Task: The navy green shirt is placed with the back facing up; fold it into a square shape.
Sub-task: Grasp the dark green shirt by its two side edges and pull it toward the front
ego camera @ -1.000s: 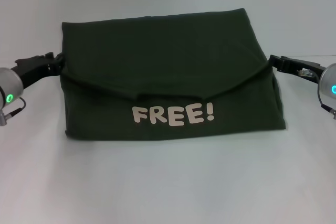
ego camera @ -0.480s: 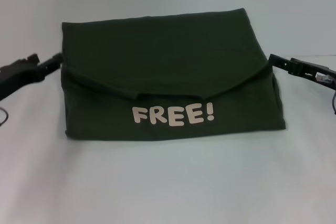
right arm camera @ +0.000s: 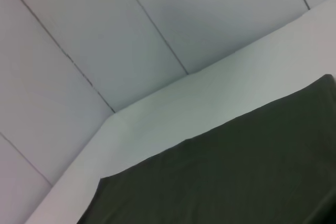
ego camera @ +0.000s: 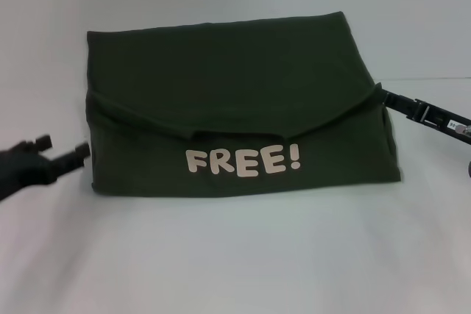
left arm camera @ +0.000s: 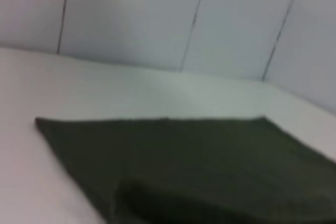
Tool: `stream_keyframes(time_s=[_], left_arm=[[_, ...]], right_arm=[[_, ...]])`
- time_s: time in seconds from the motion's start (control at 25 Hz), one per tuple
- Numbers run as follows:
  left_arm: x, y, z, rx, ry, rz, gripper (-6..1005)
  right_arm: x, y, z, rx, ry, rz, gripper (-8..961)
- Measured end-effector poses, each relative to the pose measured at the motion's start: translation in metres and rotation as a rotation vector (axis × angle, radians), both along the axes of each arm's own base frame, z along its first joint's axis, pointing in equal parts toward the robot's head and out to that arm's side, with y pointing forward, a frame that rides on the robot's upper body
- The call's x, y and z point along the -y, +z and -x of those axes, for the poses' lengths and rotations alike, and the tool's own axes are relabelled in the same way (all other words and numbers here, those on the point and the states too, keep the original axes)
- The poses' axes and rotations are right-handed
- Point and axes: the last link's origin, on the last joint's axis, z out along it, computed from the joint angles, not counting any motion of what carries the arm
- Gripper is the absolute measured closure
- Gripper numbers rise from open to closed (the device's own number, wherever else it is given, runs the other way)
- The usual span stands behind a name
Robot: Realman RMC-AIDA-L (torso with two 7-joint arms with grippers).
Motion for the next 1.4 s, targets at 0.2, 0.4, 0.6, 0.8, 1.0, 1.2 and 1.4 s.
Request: stream_keyframes(time_s=[0.2, 0.4, 0.6, 0.8, 1.0, 1.2, 1.4], left_arm=[[0.013, -0.017, 0.01, -0.122, -0.018, 0.063, 125], [0.02, -0.03, 0.011, -0.209, -0.072, 0.105, 126], [0.021, -0.041, 0.009, -0.276, -0.12, 0.14, 125], [0.015, -0.048, 0.006, -0.327, -0.138, 0.152, 127], [0.008, -0.052, 0.001, -0.36, -0.16, 0.163, 129], [0.005, -0.057, -0.004, -0.373, -0.183, 0.181, 130], [0.005, -0.056, -0.005, -0.375, -0.187, 0.181, 132]], right_arm=[[0.002, -0.002, -0.001, -0.023, -0.011, -0.006, 173], [0.002, -0.002, -0.001, -0.035, -0.013, -0.01, 173], [0.003, -0.003, -0.001, -0.04, -0.015, -0.008, 174], [0.004, -0.005, -0.001, -0.045, -0.019, -0.004, 173], [0.007, -0.008, -0.004, -0.054, -0.035, -0.002, 174], [0.009, -0.008, -0.007, -0.056, -0.043, -0.002, 173], [0.01, -0.009, -0.008, -0.056, -0.049, -0.002, 174]])
